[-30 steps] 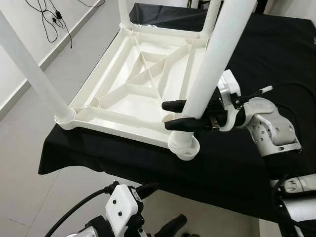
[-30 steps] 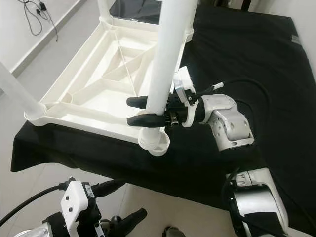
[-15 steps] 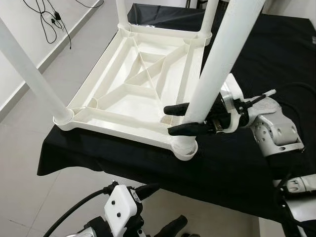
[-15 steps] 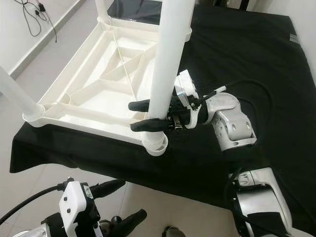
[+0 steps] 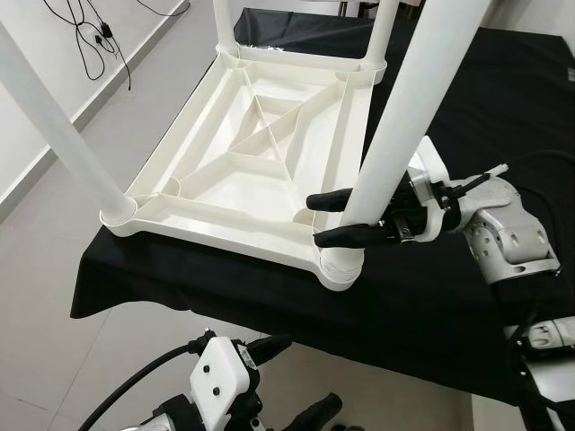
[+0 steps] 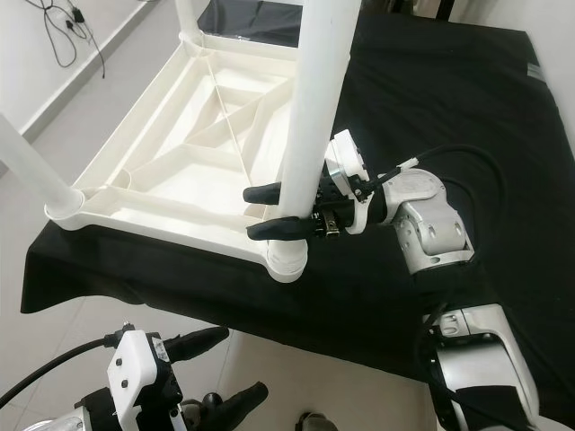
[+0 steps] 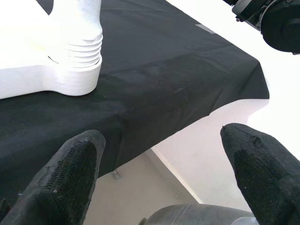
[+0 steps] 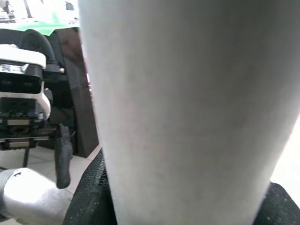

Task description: Building children table

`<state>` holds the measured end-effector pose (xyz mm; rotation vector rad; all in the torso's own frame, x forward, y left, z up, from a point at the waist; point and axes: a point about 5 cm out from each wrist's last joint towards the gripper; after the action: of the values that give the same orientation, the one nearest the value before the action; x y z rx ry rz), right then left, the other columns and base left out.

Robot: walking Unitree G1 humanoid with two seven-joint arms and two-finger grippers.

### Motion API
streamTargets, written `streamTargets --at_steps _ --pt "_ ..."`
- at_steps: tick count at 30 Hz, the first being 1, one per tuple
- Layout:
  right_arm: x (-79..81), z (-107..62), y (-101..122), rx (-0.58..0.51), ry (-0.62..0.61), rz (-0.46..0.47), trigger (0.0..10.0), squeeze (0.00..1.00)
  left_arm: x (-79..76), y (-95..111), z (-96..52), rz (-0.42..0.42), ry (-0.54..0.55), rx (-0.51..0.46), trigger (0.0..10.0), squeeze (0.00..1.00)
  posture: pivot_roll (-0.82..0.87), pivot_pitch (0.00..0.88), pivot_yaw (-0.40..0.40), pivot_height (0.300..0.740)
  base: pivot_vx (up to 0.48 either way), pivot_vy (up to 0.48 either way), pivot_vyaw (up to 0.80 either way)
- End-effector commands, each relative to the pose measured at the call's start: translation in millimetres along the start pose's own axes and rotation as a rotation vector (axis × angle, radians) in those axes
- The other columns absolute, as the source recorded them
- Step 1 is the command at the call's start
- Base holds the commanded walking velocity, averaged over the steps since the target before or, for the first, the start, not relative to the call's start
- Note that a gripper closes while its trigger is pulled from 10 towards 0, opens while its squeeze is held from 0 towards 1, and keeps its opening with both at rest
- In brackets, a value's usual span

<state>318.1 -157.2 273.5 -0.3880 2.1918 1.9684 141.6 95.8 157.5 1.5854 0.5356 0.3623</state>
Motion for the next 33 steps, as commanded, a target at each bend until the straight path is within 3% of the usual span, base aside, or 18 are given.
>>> streamTargets --at_steps 1,10,13,19,24,33 --pt "10.0 0.3 -20 0.059 0.061 0.097 10.0 0.0 -1.9 -2 -3.0 -0.006 -0.005 0.024 10.0 0.0 0.07 0.309 0.002 0.74 0.0 0.0 0.0" --pt "13.5 3.4 -22 0.086 0.116 0.111 10.0 0.0 -1.6 -1 -3.1 -0.008 -0.005 0.025 10.0 0.0 0.07 0.314 0.006 0.74 0.0 0.0 0.0" --pt "12.1 18.3 -19 0.127 0.199 0.084 10.0 0.0 -0.7 -1 -4.1 -0.01 -0.005 0.028 10.0 0.0 0.07 0.316 0.008 0.74 0.0 0.0 0.0" --pt "5.8 27.0 -17 0.145 0.224 0.06 10.0 0.0 -0.7 -1 -4.7 -0.01 -0.004 0.029 10.0 0.0 0.08 0.319 0.005 0.74 0.0 0.0 0.0" --pt "-10.2 37.0 -17 0.133 0.196 0.041 10.0 0.0 -1.3 0 -6.0 -0.011 0.0 0.031 10.0 0.0 0.09 0.327 0.006 0.74 0.0 0.0 0.0" --pt "-20.6 38.3 -18 0.053 0.101 0.06 10.0 0.0 -1.6 1 -5.6 -0.016 0.0 0.03 10.0 0.0 0.08 0.33 0.004 0.74 0.0 0.0 0.0"
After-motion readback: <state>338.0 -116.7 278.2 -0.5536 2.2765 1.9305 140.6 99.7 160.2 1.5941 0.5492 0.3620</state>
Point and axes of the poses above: a point about 5 cm out from each wrist's last joint towards the gripper, its own z axis pointing out of the wrist towards the gripper, its own y axis along the axis of the wrist's last joint, x = y × z
